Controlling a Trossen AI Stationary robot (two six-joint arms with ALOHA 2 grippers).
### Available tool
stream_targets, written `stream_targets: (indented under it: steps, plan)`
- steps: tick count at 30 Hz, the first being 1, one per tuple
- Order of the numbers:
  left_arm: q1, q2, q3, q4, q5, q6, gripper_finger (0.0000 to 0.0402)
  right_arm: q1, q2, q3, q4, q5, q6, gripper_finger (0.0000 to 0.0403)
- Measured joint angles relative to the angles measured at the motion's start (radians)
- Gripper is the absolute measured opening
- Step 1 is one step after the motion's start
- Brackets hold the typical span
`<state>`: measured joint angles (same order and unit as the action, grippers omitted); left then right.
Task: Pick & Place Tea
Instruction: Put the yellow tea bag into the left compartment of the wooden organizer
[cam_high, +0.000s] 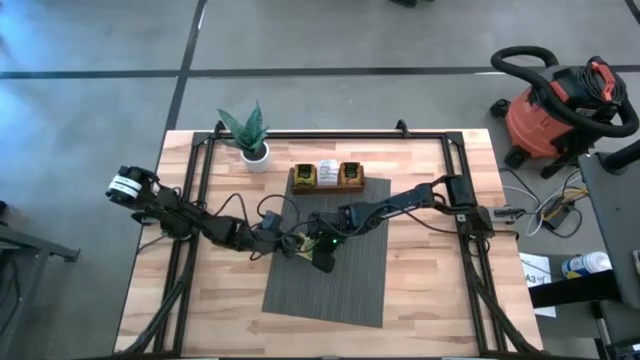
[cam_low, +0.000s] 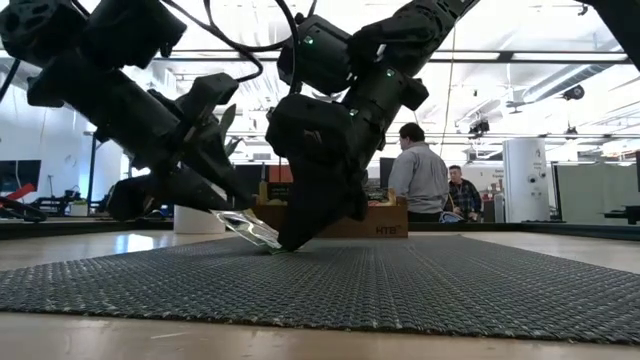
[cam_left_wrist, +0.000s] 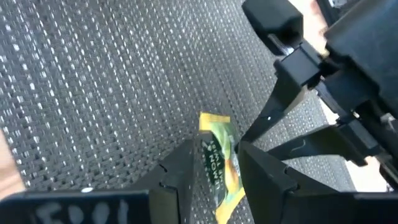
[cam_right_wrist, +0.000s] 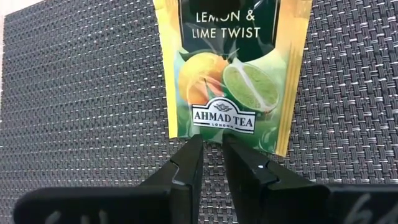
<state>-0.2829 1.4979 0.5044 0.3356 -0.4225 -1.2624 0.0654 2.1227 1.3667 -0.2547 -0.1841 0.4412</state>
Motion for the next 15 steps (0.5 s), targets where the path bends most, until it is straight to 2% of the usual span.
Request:
stream_targets:
  steps: [4,8,15]
  plan:
    - [0.0,0.025,0.008,0.004,0.019,-0.005,0.0119,0.0,0.0,-0.002,0.005,0.0,-0.004,0.0066]
    - [0.0,0.126,0.054,0.017,0.069,-0.03,0.0119,0.0,0.0,-0.002,0.01,0.0,-0.007,0.0066]
    - [0.005,0.22,0.183,0.015,0.071,0.064,0.0111,0.0,0.0,-0.004,0.012,-0.001,-0.018,0.0066]
